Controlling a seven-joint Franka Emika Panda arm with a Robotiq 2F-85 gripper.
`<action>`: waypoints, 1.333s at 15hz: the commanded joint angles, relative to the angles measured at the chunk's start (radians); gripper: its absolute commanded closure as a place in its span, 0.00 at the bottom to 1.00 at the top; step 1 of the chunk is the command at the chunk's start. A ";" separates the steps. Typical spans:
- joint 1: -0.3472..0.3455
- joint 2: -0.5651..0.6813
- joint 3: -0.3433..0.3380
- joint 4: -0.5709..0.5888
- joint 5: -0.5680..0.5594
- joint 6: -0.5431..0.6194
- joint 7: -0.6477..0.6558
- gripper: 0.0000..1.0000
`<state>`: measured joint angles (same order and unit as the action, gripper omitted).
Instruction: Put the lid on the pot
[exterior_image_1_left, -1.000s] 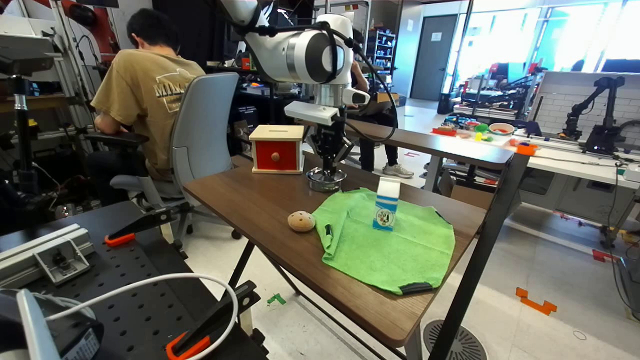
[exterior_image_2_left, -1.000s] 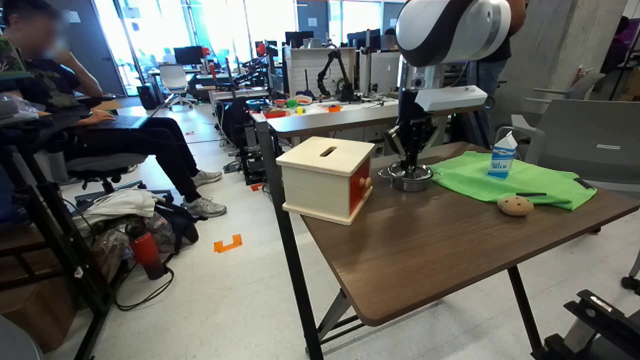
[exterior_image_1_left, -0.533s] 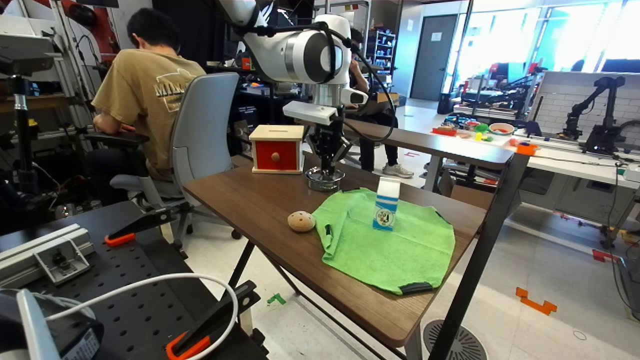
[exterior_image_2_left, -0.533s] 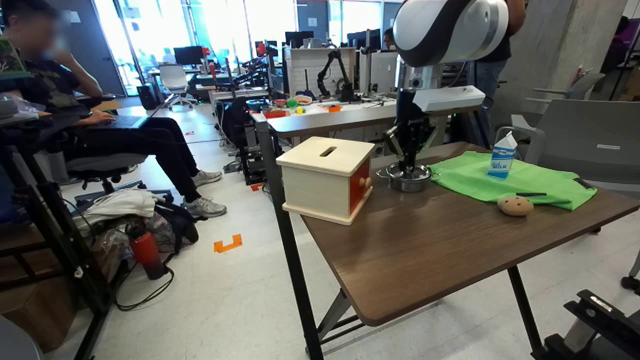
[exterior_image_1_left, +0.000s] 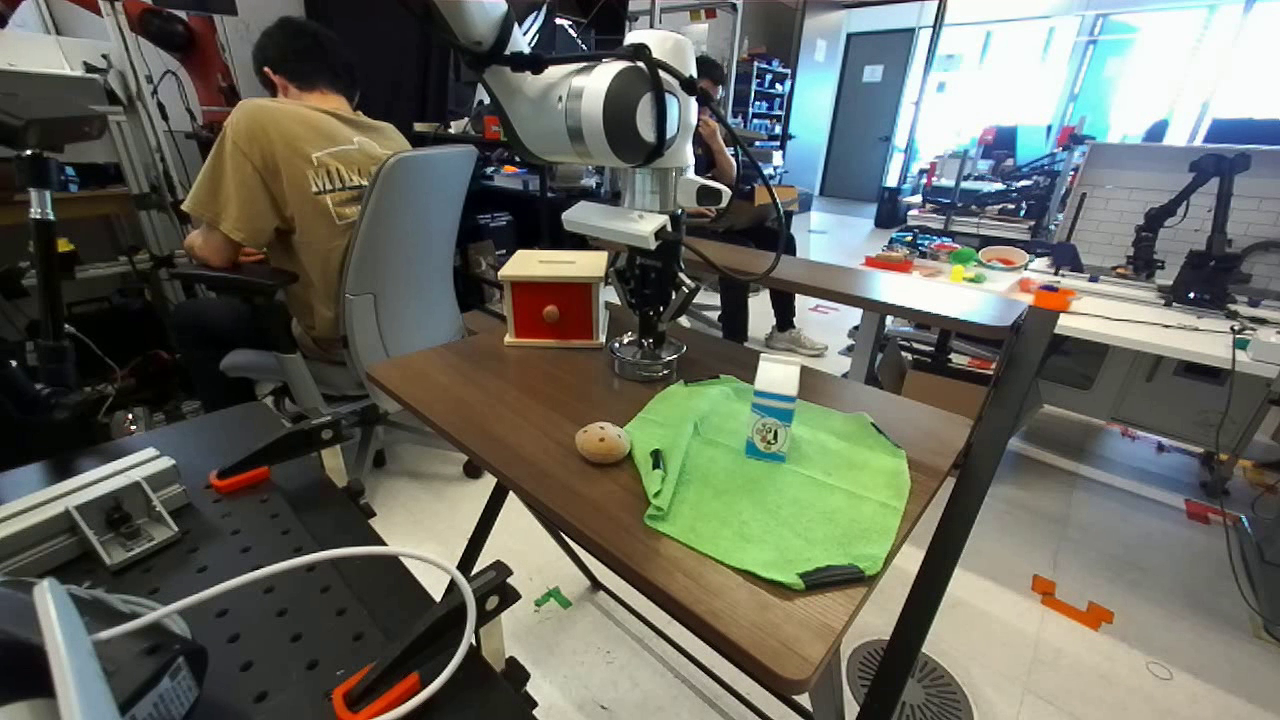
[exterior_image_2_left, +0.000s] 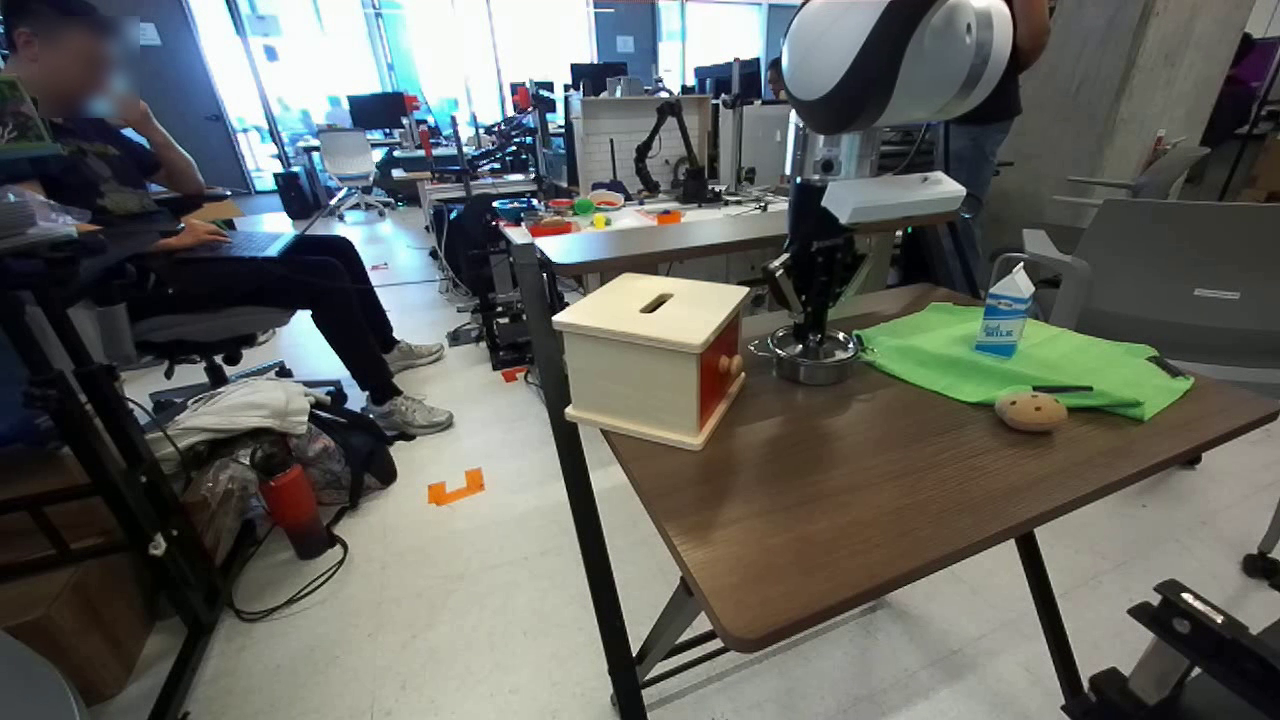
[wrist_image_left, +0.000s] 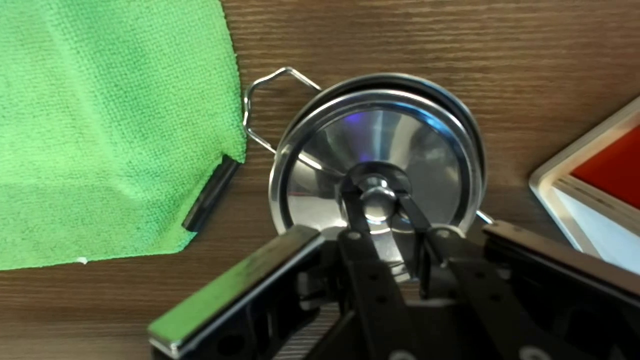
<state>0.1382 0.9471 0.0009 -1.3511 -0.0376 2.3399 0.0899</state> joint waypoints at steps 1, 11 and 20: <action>0.014 0.012 -0.011 0.028 -0.017 -0.028 0.020 0.95; 0.014 0.004 -0.011 0.017 -0.017 -0.035 0.017 0.95; -0.011 -0.013 0.020 0.008 0.012 -0.103 -0.014 0.34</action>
<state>0.1407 0.9462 0.0021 -1.3502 -0.0367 2.3015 0.0897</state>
